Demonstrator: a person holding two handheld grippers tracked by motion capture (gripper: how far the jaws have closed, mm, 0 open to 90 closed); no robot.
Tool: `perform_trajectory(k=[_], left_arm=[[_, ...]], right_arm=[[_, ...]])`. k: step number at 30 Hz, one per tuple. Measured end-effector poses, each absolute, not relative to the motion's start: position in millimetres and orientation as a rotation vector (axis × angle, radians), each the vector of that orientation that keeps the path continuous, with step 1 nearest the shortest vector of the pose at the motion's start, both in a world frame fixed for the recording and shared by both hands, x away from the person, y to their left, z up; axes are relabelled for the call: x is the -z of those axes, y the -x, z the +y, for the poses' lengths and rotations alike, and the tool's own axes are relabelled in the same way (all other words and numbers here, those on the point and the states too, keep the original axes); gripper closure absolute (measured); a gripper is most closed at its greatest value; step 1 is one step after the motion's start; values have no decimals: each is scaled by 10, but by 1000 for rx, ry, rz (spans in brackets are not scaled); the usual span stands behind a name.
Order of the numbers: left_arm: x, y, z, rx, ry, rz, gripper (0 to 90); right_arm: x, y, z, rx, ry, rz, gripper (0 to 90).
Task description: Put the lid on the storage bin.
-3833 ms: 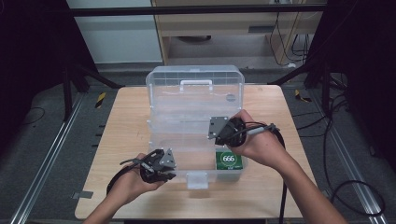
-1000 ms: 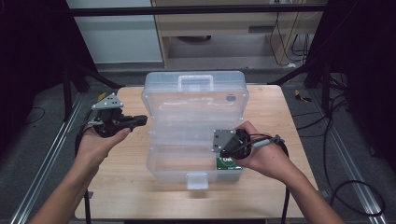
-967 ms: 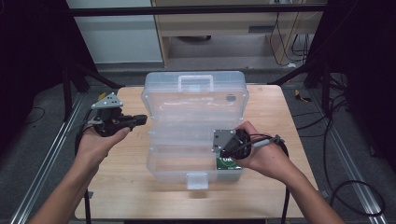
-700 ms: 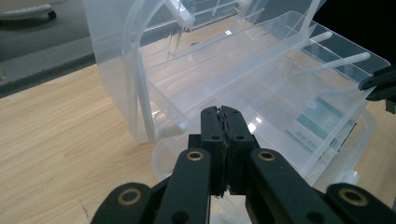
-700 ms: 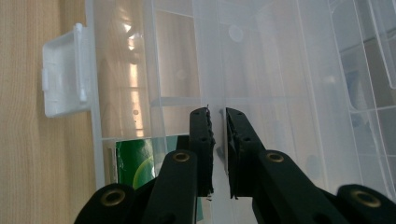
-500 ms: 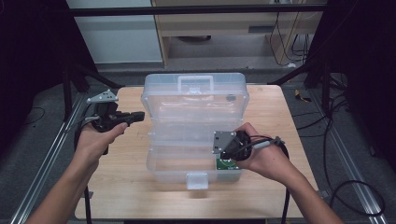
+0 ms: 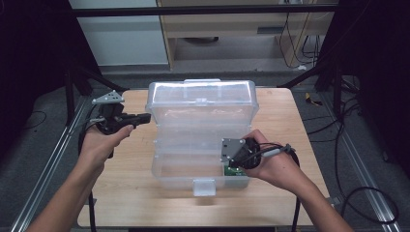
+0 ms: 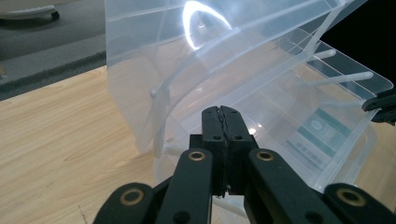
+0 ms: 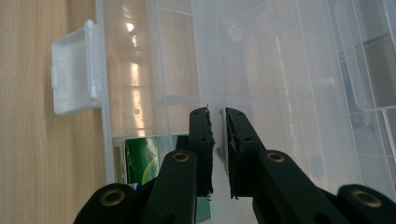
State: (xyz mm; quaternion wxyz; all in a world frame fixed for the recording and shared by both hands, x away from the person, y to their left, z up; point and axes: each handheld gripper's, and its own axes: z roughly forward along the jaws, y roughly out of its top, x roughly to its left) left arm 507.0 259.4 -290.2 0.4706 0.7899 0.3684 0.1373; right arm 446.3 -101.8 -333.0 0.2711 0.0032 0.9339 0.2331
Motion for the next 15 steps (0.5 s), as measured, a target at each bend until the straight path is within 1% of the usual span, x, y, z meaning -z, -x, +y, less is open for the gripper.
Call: perform_trajectory(k=[15], left_arm=[[2977,-5030,2633,-316,-1917,906,896]], right_arm=[[3358,-4437,-1027,-640,-13,2540,824]])
